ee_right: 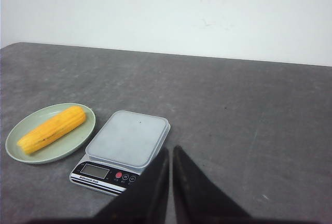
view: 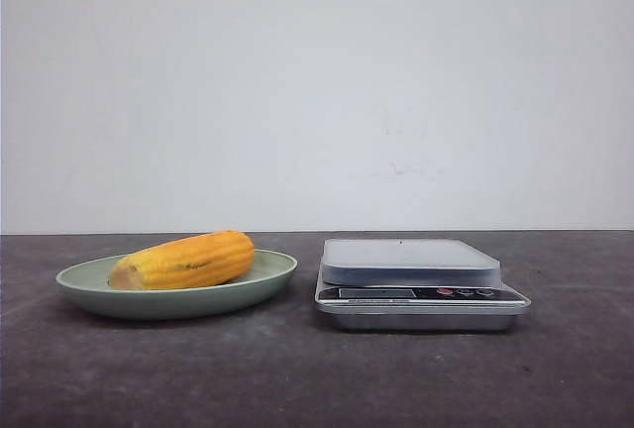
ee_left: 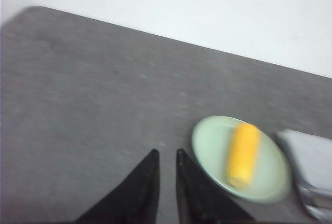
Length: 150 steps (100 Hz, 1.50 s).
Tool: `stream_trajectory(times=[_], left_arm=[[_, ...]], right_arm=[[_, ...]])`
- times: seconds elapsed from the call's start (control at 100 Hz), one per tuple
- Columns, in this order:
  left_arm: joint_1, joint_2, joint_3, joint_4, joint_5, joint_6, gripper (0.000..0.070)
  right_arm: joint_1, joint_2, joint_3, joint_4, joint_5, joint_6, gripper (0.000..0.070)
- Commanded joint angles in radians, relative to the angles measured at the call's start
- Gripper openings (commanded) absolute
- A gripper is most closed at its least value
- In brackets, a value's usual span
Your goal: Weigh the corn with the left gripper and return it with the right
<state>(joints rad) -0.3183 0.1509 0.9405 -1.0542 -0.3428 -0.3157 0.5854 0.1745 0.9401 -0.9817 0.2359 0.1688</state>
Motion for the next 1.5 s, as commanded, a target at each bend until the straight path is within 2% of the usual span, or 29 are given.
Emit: stream_trajectory(times=[0.0,0.07,0.17,0.24,0.34,0.43,0.57,0.64,0.81,0.97,1.49], left_arm=[[0.035,-0.032,-0.1,0.193,-0.001,0.058,0.002],[0.079,-0.077,-0.245,0.417,0.031,0.092,0.002],[0.137,-0.126,-0.459,0.683,0.154,0.141,0.002],[0.17,-0.142,-0.591,0.795,0.213,0.144,0.002],[0.208,-0.146,-0.738,0.867,0.255,0.137,0.002],[0.219,-0.146,-0.827,0.884,0.298,0.126,0.002],[0.219,-0.148,-0.928,0.954,0.312,0.124,0.002],[0.221,-0.148,-0.927,0.937,0.314,0.134,0.002],[0.222,-0.148,-0.927,0.941,0.314,0.211,0.002],[0.222,-0.148,-0.927,0.864,0.314,0.211,0.002],[0.223,-0.148,-0.927,0.867,0.317,0.211,0.002]], right_arm=[[0.006,0.0,0.016,0.01,0.0,0.007,0.0009],[0.006,0.0,0.016,0.01,0.0,0.007,0.0009],[0.006,0.0,0.016,0.01,0.0,0.007,0.0009],[0.006,0.0,0.016,0.01,0.0,0.007,0.0009],[0.006,0.0,0.016,0.01,0.0,0.007,0.0009],[0.006,0.0,0.016,0.01,0.0,0.007,0.0009],[0.006,0.0,0.016,0.01,0.0,0.007,0.0009],[0.006,0.0,0.016,0.01,0.0,0.007,0.0009],[0.006,0.0,0.016,0.01,0.0,0.007,0.0009],[0.006,0.0,0.016,0.01,0.0,0.007,0.0009],[0.006,0.0,0.016,0.01,0.0,0.007,0.0009]])
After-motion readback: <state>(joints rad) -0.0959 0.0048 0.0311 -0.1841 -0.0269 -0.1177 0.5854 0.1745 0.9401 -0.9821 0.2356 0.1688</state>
